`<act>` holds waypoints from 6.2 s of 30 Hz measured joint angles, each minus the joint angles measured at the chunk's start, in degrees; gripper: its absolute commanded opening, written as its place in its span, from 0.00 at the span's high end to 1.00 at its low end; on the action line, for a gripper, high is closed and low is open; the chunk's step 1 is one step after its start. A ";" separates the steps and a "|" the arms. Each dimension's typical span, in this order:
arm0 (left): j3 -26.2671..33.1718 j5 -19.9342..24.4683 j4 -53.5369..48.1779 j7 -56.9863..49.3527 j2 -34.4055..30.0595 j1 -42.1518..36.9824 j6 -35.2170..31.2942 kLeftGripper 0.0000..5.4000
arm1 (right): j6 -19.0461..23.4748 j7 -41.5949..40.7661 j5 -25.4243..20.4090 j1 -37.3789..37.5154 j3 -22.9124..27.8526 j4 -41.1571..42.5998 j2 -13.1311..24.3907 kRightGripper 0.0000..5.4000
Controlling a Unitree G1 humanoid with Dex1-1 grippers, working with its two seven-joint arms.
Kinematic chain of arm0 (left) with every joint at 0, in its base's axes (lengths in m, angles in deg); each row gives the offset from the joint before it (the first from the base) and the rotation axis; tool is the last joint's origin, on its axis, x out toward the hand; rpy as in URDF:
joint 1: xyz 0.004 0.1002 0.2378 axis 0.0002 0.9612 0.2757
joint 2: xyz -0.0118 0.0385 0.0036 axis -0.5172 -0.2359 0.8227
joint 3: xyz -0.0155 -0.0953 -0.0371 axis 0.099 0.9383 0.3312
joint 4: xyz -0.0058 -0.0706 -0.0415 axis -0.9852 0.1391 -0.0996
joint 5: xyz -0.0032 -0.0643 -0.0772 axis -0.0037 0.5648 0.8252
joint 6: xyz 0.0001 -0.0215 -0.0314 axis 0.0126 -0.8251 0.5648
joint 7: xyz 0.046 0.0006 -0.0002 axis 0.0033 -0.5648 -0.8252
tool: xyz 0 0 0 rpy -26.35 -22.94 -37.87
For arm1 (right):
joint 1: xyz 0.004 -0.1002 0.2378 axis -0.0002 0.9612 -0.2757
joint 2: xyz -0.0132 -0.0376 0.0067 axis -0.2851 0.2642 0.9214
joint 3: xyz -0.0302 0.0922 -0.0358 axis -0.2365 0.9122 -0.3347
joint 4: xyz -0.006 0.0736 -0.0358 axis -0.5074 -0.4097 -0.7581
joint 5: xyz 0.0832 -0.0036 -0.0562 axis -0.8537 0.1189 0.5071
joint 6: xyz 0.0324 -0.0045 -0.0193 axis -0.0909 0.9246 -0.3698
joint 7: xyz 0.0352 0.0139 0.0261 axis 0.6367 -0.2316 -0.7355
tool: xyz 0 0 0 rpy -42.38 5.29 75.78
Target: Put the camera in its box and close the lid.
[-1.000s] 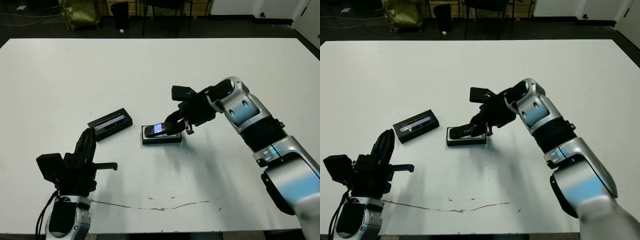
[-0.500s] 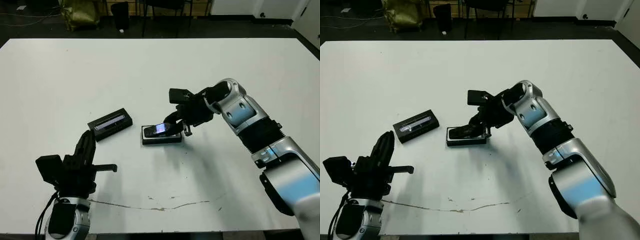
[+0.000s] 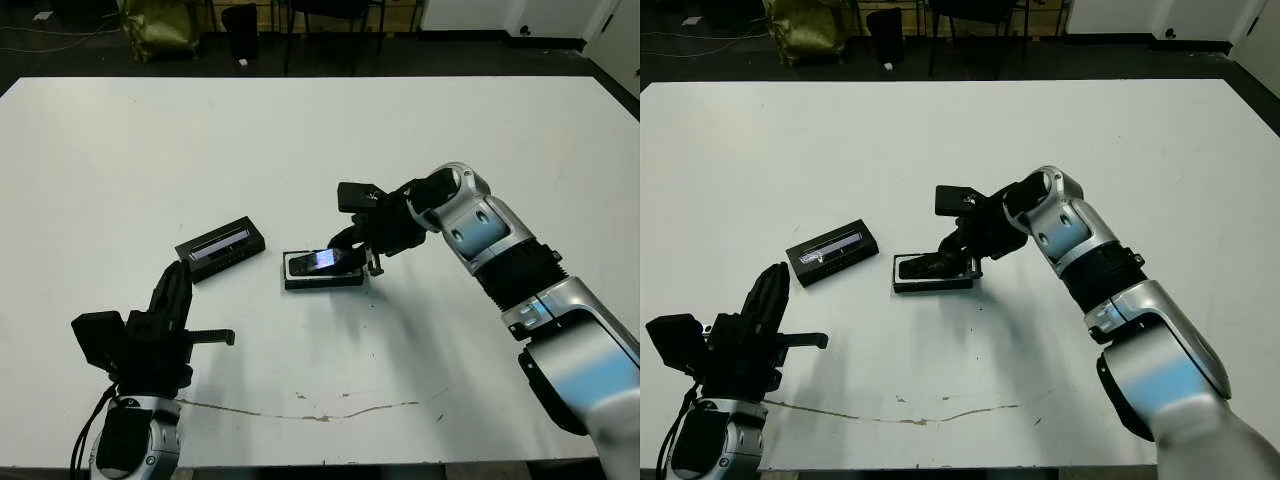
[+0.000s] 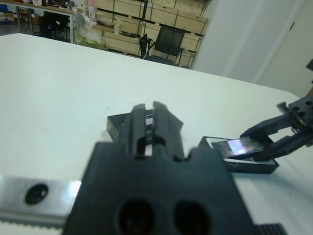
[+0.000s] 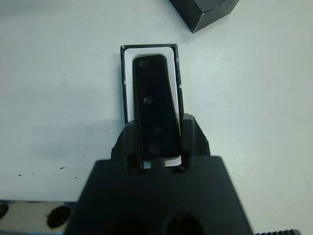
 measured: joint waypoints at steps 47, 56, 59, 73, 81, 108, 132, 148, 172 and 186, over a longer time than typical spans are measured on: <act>-0.18 0.32 2.31 0.94 0.03 0.65 4.04 1.00 | -2.89 9.20 -0.61 8.69 0.79 8.77 -0.17 0.00; -0.19 0.22 3.14 0.90 0.03 -0.08 4.01 1.00 | 1.48 6.80 -6.47 8.41 6.12 13.36 1.87 0.00; -0.19 0.21 3.16 0.87 0.02 -0.43 3.81 1.00 | 3.29 6.22 -8.44 7.93 8.10 15.41 2.70 0.00; 0.32 0.21 3.82 1.48 -0.12 -0.62 4.67 1.00 | 12.07 23.62 -19.19 14.62 23.86 31.23 2.22 0.07; 2.16 0.38 2.71 1.26 -0.56 -0.58 3.04 1.00 | 12.25 37.61 -22.27 29.98 31.34 44.70 0.63 0.39; 15.40 7.27 9.15 27.23 -38.26 -25.95 -18.70 0.80 | 0.70 45.04 -28.67 61.04 35.87 53.41 -0.20 1.00; 0.66 6.43 40.51 55.08 -44.48 -46.50 -16.53 0.00 | 0.16 45.61 -30.49 60.53 35.81 52.32 1.18 1.00; -0.49 8.30 45.48 58.54 -42.90 -48.12 -24.13 0.00 | -0.74 45.80 -30.31 61.00 35.28 51.37 1.18 1.00; -3.50 5.00 48.21 59.40 -40.22 -48.94 -18.67 0.00 | -0.56 46.75 -31.62 61.29 35.43 50.89 1.24 1.00; -5.25 2.48 52.41 60.44 -38.70 -49.37 -15.46 0.00 | 1.86 47.90 -32.03 62.47 36.01 53.45 2.53 1.00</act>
